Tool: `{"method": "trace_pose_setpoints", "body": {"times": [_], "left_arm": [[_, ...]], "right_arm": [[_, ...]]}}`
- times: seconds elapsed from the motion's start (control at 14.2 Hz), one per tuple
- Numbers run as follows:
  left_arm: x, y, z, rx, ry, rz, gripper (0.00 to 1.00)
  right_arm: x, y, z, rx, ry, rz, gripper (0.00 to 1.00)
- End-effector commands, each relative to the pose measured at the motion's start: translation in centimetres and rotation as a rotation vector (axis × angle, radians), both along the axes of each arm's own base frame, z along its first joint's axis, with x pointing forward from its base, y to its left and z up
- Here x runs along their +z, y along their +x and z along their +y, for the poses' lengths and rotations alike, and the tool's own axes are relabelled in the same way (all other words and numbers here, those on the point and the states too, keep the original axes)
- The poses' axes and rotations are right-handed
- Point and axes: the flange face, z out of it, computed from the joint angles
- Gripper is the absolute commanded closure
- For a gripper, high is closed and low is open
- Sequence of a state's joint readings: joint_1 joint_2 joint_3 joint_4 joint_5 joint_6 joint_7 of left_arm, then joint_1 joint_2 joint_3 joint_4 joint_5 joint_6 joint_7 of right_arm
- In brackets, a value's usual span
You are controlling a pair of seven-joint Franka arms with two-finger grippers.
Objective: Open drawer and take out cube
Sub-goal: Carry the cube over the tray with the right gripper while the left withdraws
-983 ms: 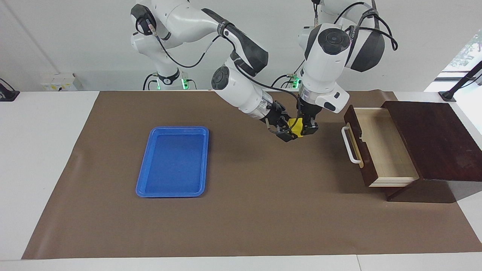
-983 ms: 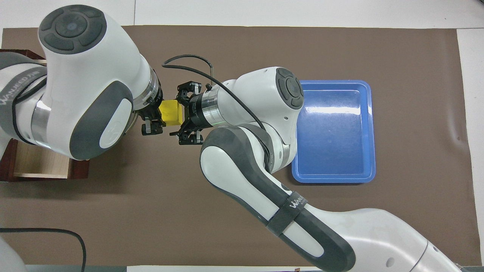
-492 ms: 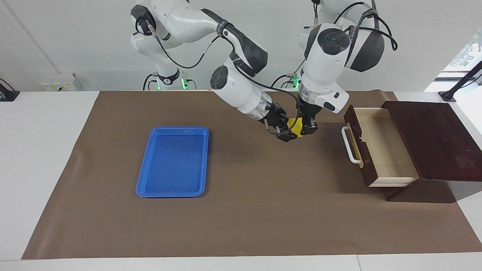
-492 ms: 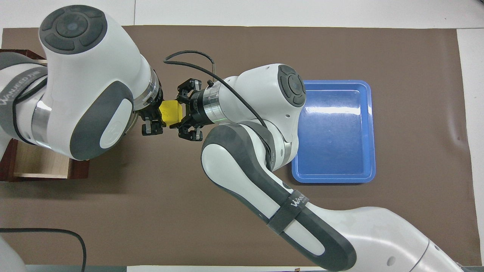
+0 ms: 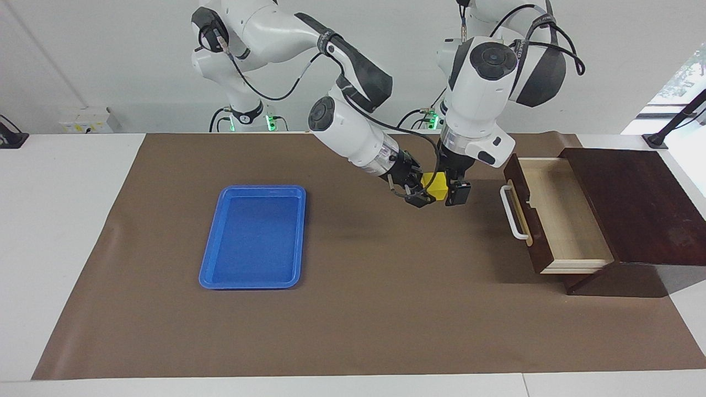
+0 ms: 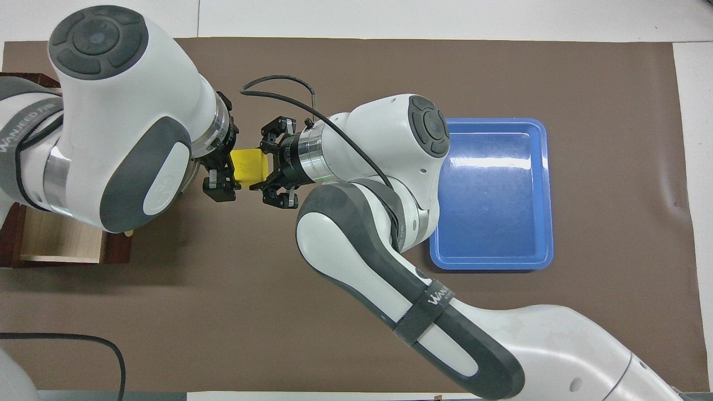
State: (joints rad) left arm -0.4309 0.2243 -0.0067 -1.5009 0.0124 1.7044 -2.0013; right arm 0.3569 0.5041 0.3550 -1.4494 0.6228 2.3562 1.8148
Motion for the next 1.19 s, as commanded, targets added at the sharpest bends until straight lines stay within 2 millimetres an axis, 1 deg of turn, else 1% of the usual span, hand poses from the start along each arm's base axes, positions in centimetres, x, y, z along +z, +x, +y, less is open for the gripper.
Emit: {"method": "trace_pose_setpoints", "body": {"times": [0.0, 0.07, 0.21, 0.28, 0.42, 0.49, 0.63, 0.7, 0.77, 0.91, 0.98, 1.12], "left_arm": [[-1.9, 0.7, 3.5, -0.042, -0.005, -0.001, 0.0], [-2.5, 0.7, 4.8, -0.063, -0.004, -0.001, 0.0], [-3.8, 0.6, 7.7, -0.107, 0.055, -0.016, 0.0], [-4.6, 0.2, 8.5, -0.141, 0.106, -0.02, 0.0], [-5.7, -0.7, 9.9, -0.228, 0.209, -0.024, 0.0], [-6.2, -1.0, 10.5, -0.26, 0.261, -0.027, 0.0], [-7.8, -1.2, 12.6, -0.266, 0.305, -0.038, 0.0], [-8.1, -1.0, 13.8, -0.263, 0.299, -0.047, 0.0], [-8.4, -0.6, 15.2, -0.255, 0.294, -0.058, 0.0], [-8.8, -0.3, 16.9, -0.271, 0.293, -0.05, 0.0], [-9.0, -0.2, 18.2, -0.273, 0.292, -0.047, 0.0], [-9.9, 0.1, 20.0, -0.279, 0.283, -0.066, 0.0]], "right_arm": [[0.8, 2.5, -3.5, -0.044, -0.014, 0.018, 1.0], [0.6, 3.7, -5.7, -0.061, -0.025, 0.033, 1.0], [0.2, 6.4, -11.1, -0.093, -0.036, 0.056, 1.0], [0.1, 7.1, -13.0, -0.074, -0.041, 0.04, 1.0], [-0.5, 8.6, -17.6, -0.063, -0.056, 0.032, 1.0], [-1.1, 9.5, -20.6, -0.07, -0.061, 0.023, 1.0], [-2.7, 10.3, -25.9, -0.086, -0.076, 0.022, 1.0], [-3.4, 10.4, -28.1, -0.103, -0.084, 0.031, 1.0], [-5.2, 10.2, -30.2, -0.098, -0.095, 0.046, 1.0], [-8.5, 9.3, -32.1, -0.061, -0.119, 0.052, 1.0], [-9.9, 9.0, -32.9, -0.042, -0.134, 0.045, 1.0], [-12.3, 7.8, -33.6, 0.029, -0.158, 0.018, 1.0]]}}
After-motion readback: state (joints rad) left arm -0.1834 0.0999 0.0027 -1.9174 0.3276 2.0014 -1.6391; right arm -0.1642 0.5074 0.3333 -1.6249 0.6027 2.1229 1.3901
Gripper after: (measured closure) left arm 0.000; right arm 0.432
